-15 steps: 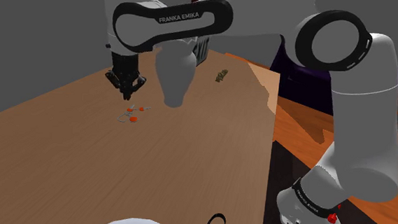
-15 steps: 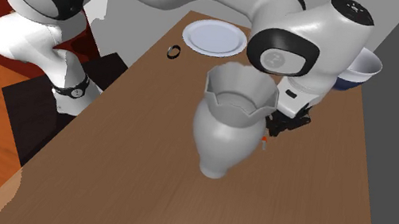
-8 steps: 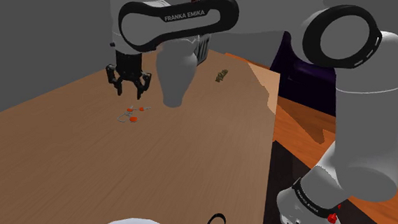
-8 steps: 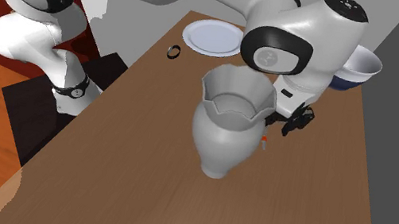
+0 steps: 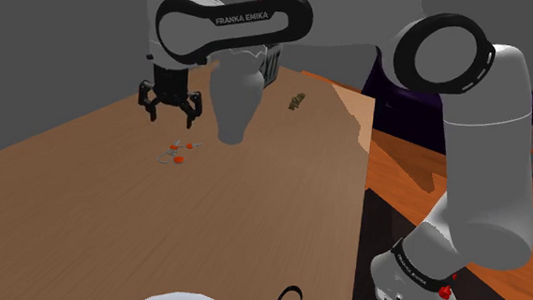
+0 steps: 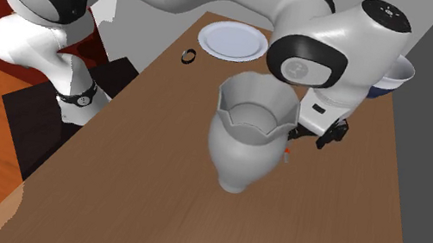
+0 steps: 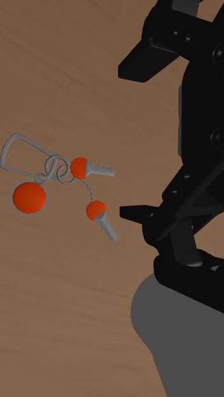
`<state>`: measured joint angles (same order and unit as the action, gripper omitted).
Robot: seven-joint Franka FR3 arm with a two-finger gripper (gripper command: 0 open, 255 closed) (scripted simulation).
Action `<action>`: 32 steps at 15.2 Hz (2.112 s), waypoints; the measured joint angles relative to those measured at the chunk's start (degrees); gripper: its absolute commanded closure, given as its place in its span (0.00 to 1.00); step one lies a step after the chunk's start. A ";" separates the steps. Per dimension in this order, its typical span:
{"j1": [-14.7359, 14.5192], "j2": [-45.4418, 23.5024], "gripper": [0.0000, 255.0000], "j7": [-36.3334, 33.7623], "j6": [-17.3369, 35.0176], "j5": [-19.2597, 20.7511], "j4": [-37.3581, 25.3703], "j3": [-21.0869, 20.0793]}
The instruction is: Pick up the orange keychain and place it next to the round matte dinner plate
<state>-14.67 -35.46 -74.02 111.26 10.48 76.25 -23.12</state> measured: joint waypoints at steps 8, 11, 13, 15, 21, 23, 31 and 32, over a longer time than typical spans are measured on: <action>-0.56 0.37 1.00 -0.10 0.97 -0.30 0.30 0.77; -1.37 -0.82 1.00 -0.52 0.02 -0.09 -1.39 0.95; -1.78 -0.86 1.00 -0.98 0.27 0.10 -1.46 0.97; -2.06 -0.34 1.00 -1.48 0.91 0.15 -0.48 0.87; -5.76 2.69 0.00 -8.14 3.50 5.03 4.37 3.54; -12.40 5.09 0.00 -20.11 3.63 12.94 8.70 7.19; -15.28 4.02 0.00 -28.53 7.90 19.00 13.20 9.91; -15.28 3.85 0.00 -28.69 8.22 19.12 13.37 9.97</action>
<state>-29.95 -31.61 -102.70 119.48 29.60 89.62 -13.15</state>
